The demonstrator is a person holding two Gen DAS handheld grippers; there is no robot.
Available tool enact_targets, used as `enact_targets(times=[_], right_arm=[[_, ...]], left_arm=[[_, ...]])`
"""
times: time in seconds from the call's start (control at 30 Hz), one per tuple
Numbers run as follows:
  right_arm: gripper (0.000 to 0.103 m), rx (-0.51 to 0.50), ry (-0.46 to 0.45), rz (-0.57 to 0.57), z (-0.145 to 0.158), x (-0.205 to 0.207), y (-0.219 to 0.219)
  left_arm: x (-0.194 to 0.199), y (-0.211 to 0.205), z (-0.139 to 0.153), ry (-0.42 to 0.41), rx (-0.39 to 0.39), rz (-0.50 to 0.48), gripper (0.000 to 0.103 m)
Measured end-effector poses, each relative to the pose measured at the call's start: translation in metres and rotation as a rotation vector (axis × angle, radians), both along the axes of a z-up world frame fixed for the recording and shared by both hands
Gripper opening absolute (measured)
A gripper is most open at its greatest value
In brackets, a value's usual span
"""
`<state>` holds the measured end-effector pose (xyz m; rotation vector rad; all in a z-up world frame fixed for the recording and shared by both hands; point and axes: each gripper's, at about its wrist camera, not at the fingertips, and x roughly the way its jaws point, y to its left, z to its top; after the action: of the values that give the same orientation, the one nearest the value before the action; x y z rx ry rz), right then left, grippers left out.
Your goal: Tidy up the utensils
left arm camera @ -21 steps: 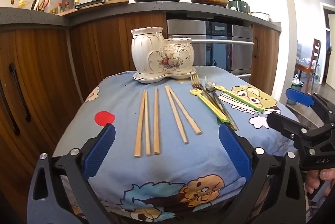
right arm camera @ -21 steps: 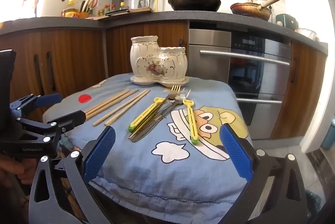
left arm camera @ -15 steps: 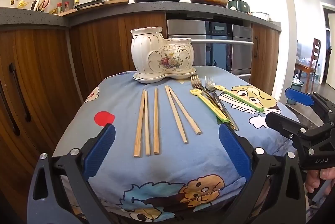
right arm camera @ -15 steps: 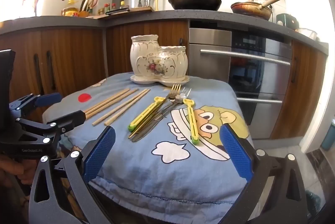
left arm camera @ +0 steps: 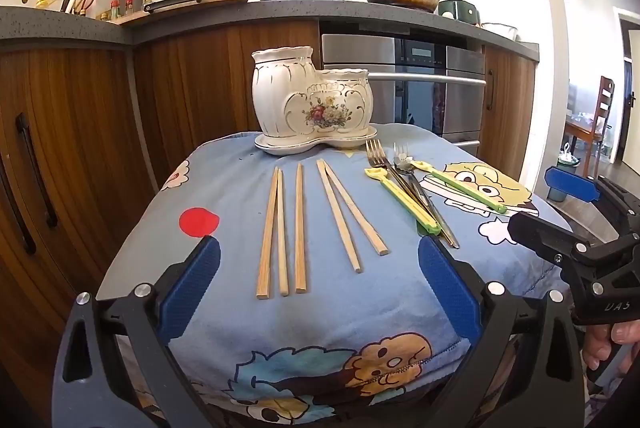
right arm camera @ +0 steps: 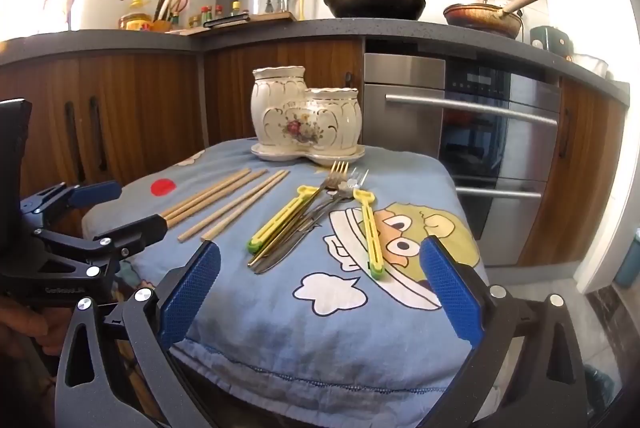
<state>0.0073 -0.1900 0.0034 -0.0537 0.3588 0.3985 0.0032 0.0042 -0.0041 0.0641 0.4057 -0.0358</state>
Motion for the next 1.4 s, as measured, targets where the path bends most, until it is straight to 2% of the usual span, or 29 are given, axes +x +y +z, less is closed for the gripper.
enact_targets(times=[1.4], right_arm=[[0.099, 0.000, -0.002, 0.008, 0.0041, -0.0025, 0.0019]], left_arm=[[0.0023, -0.0027, 0.0018, 0.001, 0.010, -0.001, 0.098]])
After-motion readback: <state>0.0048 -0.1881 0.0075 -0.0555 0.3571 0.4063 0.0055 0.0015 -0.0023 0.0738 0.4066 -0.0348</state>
